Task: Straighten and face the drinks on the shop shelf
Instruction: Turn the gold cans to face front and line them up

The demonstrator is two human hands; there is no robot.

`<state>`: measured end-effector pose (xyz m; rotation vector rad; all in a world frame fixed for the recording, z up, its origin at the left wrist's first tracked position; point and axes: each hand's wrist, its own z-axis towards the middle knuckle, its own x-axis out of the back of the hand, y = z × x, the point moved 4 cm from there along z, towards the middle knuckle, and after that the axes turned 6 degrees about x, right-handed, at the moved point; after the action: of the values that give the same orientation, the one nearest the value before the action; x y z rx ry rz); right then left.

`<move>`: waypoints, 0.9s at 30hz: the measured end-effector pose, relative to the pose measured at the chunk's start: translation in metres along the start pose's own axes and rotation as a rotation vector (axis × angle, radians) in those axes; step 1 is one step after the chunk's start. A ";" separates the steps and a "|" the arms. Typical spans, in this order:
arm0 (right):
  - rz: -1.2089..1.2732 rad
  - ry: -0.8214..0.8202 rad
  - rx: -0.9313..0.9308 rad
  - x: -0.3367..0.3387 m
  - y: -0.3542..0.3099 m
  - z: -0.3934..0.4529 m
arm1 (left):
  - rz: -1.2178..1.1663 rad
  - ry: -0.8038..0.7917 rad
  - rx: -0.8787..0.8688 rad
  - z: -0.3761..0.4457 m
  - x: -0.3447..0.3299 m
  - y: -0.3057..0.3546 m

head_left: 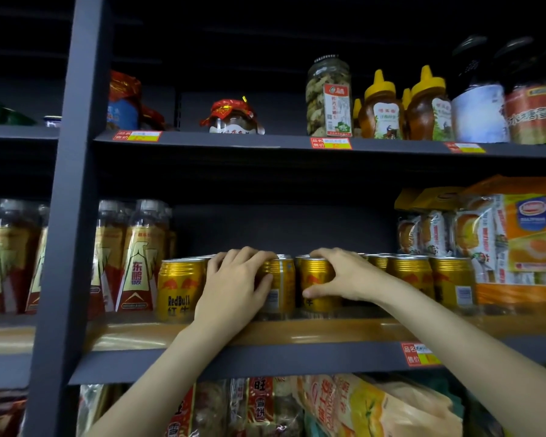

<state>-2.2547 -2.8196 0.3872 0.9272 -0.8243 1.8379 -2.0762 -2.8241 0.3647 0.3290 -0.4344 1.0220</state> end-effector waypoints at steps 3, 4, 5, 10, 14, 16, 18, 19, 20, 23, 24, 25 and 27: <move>0.096 -0.045 0.044 0.006 0.011 -0.008 | -0.025 -0.035 0.014 0.001 0.002 0.000; 0.112 -0.039 0.051 0.010 0.015 -0.011 | -0.047 -0.052 0.031 0.002 0.004 0.001; 0.121 -0.027 0.053 0.014 0.019 -0.013 | -0.061 -0.071 0.051 0.004 0.005 0.001; 0.025 -0.001 0.111 0.041 0.029 -0.011 | -0.075 -0.079 0.089 0.022 0.011 0.016; -0.113 0.020 0.078 0.076 0.056 0.003 | -0.069 -0.186 -0.023 0.053 0.000 0.044; -0.187 -0.043 0.043 0.082 0.075 0.014 | -0.079 -0.328 -0.047 0.069 -0.006 0.058; -0.217 -0.112 0.021 0.081 0.091 0.030 | -0.066 -0.538 -0.030 0.079 -0.015 0.071; -0.226 -0.147 0.017 0.078 0.098 0.040 | -0.020 -0.642 -0.019 0.082 -0.022 0.074; -0.237 -0.190 0.016 0.075 0.104 0.050 | 0.038 -0.732 -0.013 0.082 -0.028 0.075; -0.278 -0.349 0.019 0.060 0.114 0.084 | 0.098 -0.923 0.007 0.079 -0.038 0.066; -0.297 -0.404 0.019 0.054 0.117 0.095 | 0.084 -0.951 0.010 0.078 -0.038 0.064; -0.323 -0.458 0.015 0.048 0.119 0.107 | 0.077 -0.965 0.012 0.078 -0.037 0.063; -0.378 -0.541 -0.008 0.037 0.126 0.128 | 0.077 -0.976 0.011 0.078 -0.035 0.063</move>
<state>-2.3482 -2.9584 0.4623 1.4960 -0.8971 1.2690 -2.1622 -2.8555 0.4188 0.8273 -1.3241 0.8850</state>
